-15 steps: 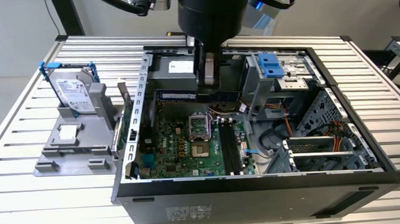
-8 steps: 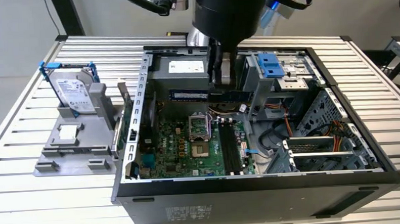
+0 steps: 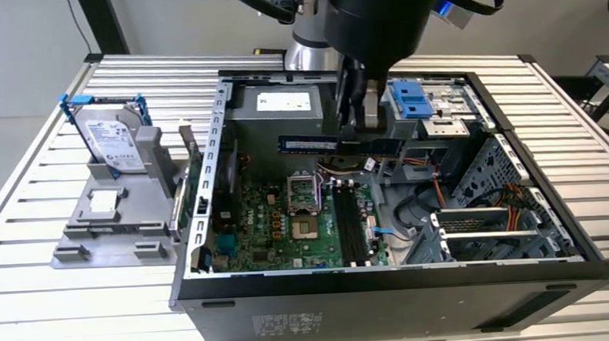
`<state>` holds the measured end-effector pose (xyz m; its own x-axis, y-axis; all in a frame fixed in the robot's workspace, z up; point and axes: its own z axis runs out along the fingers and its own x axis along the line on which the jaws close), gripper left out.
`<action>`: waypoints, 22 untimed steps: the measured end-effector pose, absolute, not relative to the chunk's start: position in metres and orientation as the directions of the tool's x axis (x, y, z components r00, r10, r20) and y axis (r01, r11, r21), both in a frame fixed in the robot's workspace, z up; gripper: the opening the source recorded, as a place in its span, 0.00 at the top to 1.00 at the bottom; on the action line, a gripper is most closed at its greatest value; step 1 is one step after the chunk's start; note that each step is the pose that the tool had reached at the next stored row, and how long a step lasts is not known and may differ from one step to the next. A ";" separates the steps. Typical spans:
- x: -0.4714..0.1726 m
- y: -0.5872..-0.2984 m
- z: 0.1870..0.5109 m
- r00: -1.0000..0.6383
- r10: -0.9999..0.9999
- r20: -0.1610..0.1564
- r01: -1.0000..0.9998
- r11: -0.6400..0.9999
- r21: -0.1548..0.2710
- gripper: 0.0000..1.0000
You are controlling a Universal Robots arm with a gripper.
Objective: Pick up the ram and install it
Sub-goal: 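Pick up the ram and move it above insertion slot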
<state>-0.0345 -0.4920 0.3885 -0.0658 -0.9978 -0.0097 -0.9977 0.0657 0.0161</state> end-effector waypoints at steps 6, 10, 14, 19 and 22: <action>-0.018 -0.492 0.389 -0.066 -0.998 -0.010 -0.998 0.066 0.017 1.00; -0.008 -0.492 0.389 -0.066 -0.998 -0.010 -0.998 0.066 0.018 1.00; 0.003 -0.492 0.388 -0.066 -0.998 -0.010 -0.998 0.066 0.019 1.00; 0.015 -0.492 0.389 -0.066 -0.998 -0.009 -0.998 0.066 0.019 1.00; 0.020 -0.491 0.388 -0.066 -0.998 -0.010 -0.998 0.066 0.019 1.00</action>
